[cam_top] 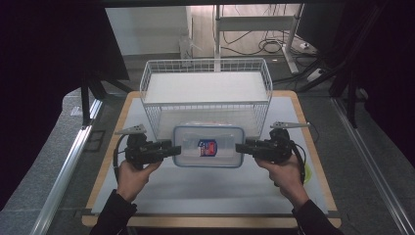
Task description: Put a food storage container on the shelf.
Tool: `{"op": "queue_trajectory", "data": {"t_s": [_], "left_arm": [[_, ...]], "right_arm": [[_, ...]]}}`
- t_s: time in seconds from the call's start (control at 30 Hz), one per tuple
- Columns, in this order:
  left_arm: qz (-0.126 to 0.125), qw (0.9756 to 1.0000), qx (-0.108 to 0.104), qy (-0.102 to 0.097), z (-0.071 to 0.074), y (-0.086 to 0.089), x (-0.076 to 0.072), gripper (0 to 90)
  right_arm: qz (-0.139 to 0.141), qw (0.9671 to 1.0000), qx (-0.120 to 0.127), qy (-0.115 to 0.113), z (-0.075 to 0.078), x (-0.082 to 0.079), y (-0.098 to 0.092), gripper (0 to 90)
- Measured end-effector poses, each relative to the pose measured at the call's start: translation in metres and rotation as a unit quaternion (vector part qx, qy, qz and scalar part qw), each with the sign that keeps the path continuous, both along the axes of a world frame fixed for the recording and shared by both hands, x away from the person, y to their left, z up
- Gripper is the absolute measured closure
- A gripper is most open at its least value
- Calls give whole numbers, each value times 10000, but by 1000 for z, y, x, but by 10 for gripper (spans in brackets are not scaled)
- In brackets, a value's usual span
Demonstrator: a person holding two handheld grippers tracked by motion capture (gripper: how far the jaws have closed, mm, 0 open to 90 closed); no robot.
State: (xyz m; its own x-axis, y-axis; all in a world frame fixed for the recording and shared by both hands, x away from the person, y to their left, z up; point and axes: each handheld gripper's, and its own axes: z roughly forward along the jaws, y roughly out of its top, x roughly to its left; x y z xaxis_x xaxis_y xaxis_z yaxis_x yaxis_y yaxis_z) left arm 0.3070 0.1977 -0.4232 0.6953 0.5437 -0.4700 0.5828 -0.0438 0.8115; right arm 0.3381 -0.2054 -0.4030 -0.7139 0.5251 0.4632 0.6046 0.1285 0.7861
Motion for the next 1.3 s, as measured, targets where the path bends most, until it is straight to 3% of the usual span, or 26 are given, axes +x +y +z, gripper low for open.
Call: {"op": "queue_trajectory", "data": {"t_s": [0.4, 0.6, 0.9, 1.3], "left_arm": [[180, 9996, -27, -224, 39, 3, 13, 513], [229, 9994, -11, -272, 54, 6, 20, 512], [218, 9994, -20, -266, 83, 15, 45, 506], [261, 9995, -81, -172, 107, 18, 82, 506]], "right_arm": [[-9, 9993, 59, -376, 43, 19, 7, 548], [9, 9992, 111, -373, 57, 28, 10, 547], [-1, 9985, 271, -466, 85, 50, 17, 557], [-142, 9983, 344, -447, 112, 85, 22, 554]]}}
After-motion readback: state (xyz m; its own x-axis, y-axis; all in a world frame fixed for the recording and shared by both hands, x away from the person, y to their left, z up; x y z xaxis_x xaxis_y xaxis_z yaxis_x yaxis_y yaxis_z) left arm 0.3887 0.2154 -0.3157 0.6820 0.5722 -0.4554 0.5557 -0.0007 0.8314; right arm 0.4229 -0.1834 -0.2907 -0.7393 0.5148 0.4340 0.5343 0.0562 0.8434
